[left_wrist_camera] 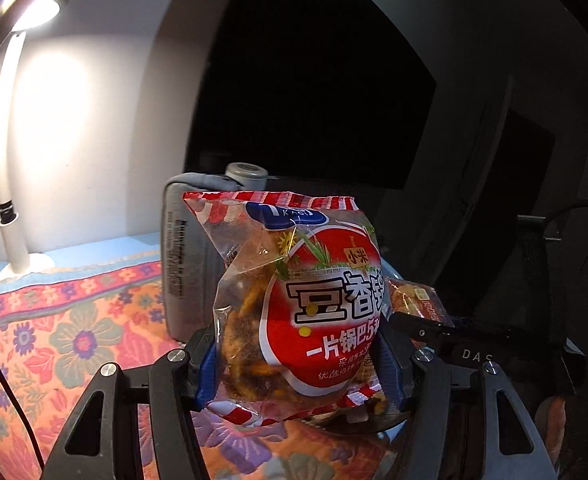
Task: Organize snacks
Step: 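Lift both snacks and carry them over the glass plate, then lower both snacks onto the glass plate and open both grippers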
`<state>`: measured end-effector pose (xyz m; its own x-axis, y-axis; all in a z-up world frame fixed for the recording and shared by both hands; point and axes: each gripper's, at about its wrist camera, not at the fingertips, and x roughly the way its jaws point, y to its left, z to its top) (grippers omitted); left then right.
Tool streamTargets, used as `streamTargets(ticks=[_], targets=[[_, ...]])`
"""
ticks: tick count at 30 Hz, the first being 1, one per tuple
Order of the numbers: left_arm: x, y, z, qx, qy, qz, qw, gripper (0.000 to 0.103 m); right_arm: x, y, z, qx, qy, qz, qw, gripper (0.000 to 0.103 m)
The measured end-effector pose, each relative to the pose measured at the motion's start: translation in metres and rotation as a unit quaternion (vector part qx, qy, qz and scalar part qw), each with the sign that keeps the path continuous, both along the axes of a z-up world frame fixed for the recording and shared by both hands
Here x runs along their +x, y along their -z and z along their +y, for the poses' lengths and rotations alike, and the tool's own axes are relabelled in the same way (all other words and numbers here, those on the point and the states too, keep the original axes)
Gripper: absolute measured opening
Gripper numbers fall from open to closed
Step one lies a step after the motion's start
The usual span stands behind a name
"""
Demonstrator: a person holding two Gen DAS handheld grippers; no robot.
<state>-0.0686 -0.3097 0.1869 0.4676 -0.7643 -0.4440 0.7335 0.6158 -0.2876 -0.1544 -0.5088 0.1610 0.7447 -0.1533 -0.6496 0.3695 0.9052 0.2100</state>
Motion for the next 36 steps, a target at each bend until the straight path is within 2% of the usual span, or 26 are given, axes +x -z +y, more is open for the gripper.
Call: streamTargets(ticks=[8,11,13,14,18,21,28,33,36], targets=[[0.004,0.012,-0.061,0.037,0.008,0.001,0.9993,0.061,-0.015,0.02,-0.033,0.014,0.036,0.016,0.999,0.051],[0.009,0.023,-0.079,0.052,0.012,0.02,0.9984,0.063,-0.02,0.025,-0.043,0.03,0.038,0.013,0.999,0.052],[0.016,0.031,-0.085,0.054,0.018,0.04,0.9975,0.07,-0.023,0.025,-0.047,0.039,0.036,0.009,0.999,0.062],[0.017,0.033,-0.086,0.052,0.019,0.043,0.9976,0.07,-0.024,0.025,-0.049,0.038,0.035,0.006,0.999,0.067],[0.024,0.037,-0.083,0.05,0.012,0.044,0.9977,0.07,-0.028,0.024,-0.05,0.036,0.039,0.006,0.999,0.068],[0.025,0.037,-0.071,0.045,0.009,0.046,0.9979,0.07,-0.026,0.024,-0.047,0.043,0.033,0.004,0.998,0.068],[0.02,0.027,-0.012,0.023,-0.021,0.035,0.9989,0.07,-0.018,0.01,-0.013,0.012,0.005,-0.002,1.0,0.068],[0.021,0.023,0.046,0.025,-0.076,0.023,0.9965,0.072,-0.003,0.002,0.022,-0.006,-0.029,-0.007,1.0,0.068],[0.024,0.022,0.09,0.028,-0.125,0.021,0.9915,0.072,0.008,-0.001,0.047,-0.017,-0.054,-0.007,0.998,0.068]])
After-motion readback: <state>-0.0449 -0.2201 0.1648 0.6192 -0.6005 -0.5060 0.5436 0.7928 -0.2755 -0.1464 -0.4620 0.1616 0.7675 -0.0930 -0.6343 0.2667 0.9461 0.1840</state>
